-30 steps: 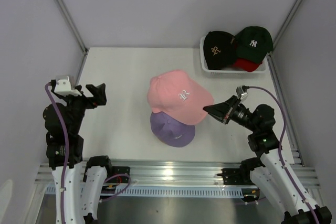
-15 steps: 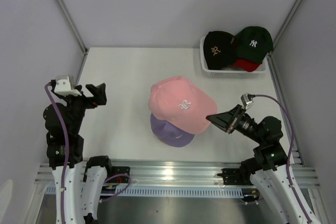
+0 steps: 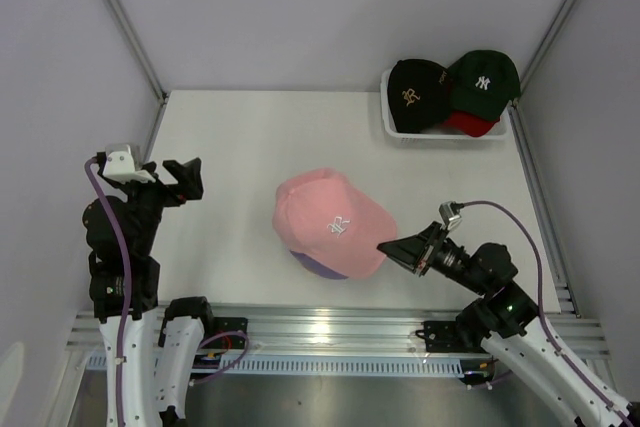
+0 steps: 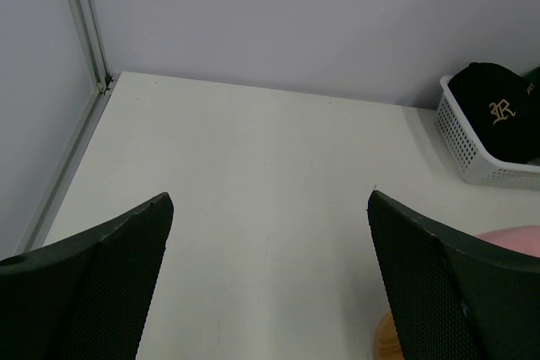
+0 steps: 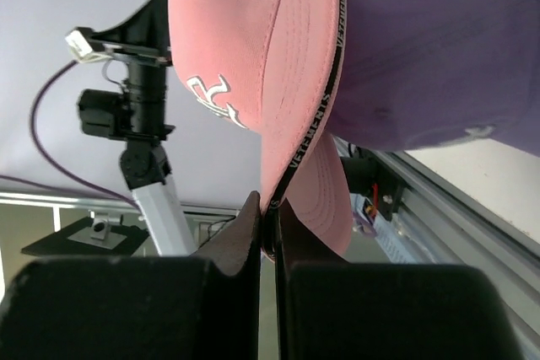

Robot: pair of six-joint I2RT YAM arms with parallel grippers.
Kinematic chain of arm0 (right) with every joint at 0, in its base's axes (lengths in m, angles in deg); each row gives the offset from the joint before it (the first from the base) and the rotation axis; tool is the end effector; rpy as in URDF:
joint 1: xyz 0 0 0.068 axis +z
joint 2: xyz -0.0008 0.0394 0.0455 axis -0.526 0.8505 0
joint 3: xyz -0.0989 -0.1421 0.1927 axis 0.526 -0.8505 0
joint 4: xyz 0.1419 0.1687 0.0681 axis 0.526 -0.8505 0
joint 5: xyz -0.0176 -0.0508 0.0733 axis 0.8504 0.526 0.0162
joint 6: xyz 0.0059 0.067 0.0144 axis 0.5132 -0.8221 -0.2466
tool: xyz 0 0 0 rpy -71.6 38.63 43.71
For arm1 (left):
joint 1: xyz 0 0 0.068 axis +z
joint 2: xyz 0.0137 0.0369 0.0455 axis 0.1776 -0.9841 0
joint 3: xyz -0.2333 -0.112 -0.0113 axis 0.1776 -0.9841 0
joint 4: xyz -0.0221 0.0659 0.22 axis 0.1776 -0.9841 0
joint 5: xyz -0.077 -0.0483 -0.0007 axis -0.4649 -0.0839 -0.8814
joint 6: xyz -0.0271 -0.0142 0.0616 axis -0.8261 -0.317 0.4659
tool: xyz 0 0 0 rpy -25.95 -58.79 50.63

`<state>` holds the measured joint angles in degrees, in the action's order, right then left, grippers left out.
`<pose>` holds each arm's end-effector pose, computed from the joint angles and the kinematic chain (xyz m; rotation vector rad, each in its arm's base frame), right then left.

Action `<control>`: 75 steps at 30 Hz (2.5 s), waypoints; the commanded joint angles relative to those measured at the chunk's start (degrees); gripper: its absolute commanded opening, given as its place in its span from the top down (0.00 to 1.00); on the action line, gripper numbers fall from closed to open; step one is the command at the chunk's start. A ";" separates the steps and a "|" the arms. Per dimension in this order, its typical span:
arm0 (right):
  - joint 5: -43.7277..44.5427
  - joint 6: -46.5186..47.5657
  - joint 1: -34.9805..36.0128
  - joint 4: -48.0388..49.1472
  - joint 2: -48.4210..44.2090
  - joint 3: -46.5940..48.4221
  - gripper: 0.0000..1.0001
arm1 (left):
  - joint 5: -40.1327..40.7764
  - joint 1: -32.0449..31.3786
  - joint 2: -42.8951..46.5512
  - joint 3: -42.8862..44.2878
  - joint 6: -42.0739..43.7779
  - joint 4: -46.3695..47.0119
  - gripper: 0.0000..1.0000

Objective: Stack the hats

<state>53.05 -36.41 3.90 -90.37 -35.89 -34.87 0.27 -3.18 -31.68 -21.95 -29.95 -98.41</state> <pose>0.0784 0.0825 0.2518 0.3028 1.8537 1.7813 0.1022 0.0037 0.3729 -0.1085 1.5735 -0.1679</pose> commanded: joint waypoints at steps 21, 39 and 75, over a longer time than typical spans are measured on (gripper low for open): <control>19.07 8.11 11.74 -7.56 -8.55 -17.76 1.00 | 0.27 0.60 -0.10 0.13 -0.24 1.43 0.01; 9.76 10.94 -1.62 -3.49 14.72 -22.68 0.88 | 0.44 0.60 -0.36 0.22 -0.33 1.51 0.00; 7.12 41.97 -41.49 -0.39 61.55 45.51 0.01 | -5.53 0.51 -4.58 2.07 -0.94 -0.59 0.01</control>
<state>59.78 8.05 -31.49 -102.87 21.55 7.05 -4.23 -3.18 -35.64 -21.90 -30.02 -98.96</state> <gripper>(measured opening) 0.985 0.994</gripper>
